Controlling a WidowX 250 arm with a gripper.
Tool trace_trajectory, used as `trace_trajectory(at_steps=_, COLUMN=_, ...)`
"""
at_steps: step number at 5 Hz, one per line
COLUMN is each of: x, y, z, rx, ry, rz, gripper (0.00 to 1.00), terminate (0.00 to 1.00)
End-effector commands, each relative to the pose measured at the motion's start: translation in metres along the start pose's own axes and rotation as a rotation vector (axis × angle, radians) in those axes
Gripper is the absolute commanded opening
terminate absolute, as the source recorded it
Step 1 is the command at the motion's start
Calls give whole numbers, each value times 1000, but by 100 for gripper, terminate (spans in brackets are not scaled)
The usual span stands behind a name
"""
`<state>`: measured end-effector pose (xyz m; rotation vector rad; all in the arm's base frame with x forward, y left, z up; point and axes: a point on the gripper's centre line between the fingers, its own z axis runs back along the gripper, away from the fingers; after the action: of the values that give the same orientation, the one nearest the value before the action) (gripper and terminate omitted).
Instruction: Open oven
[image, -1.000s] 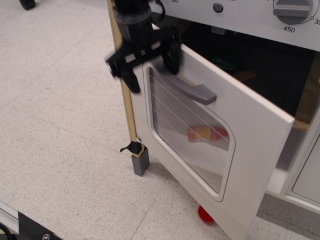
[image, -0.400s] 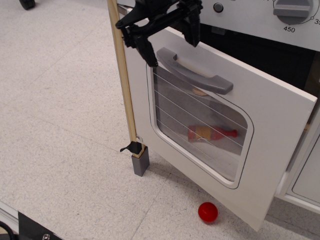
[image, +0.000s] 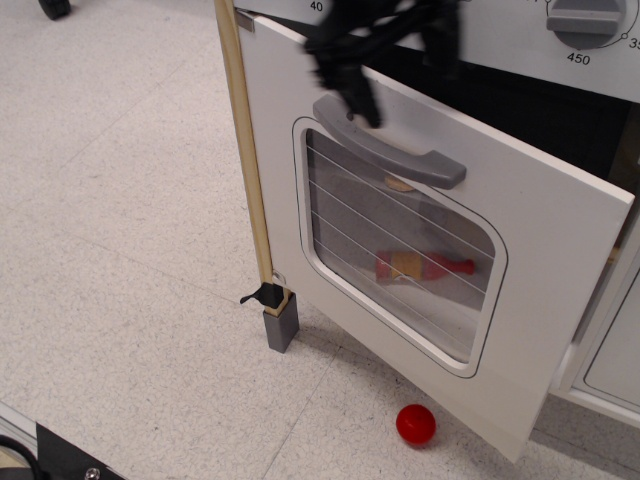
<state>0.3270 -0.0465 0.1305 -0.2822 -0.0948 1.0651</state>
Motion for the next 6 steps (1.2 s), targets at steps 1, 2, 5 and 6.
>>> trace_trajectory(at_steps=1, x=-25, y=-37, z=-14, rx=21, ry=-15, rz=-3, gripper=100, terminate=0)
trace_trajectory(at_steps=2, x=-33, y=-27, z=-33, rx=78, ry=-23, rz=-13, gripper=100, terminate=0)
trace_trajectory(at_steps=5, x=-13, y=17, z=-23, rx=127, ry=-47, rz=-110, gripper=100, terminate=0)
trace_trajectory(at_steps=6, x=-2, y=33, z=-12, rx=168, ry=-31, rz=-215, gripper=100, terminate=0)
